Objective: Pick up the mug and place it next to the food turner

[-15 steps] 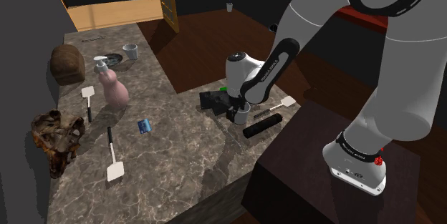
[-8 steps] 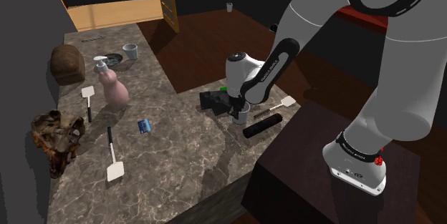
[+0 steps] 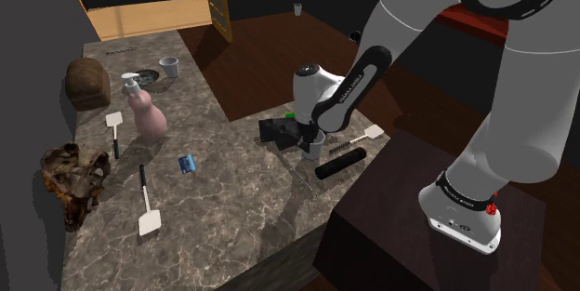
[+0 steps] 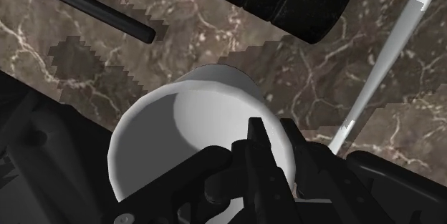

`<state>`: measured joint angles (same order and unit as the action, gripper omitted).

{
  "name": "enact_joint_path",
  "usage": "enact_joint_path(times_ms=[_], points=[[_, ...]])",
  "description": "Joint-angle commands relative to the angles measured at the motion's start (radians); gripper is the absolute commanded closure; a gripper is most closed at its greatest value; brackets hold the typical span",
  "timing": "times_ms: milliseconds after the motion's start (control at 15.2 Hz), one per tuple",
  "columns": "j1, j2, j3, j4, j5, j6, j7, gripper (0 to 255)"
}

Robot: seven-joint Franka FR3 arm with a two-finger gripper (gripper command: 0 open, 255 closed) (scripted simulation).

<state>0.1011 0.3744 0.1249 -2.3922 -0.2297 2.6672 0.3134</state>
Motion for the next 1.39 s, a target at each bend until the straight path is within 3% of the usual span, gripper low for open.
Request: enact_joint_path(times_ms=[0, 1320], points=[[-0.005, -0.028, 0.008, -0.007, 0.011, -0.021, -0.008, 255], [-0.032, -0.288, 0.055, -0.01, 0.124, -0.27, -0.099, 255]])
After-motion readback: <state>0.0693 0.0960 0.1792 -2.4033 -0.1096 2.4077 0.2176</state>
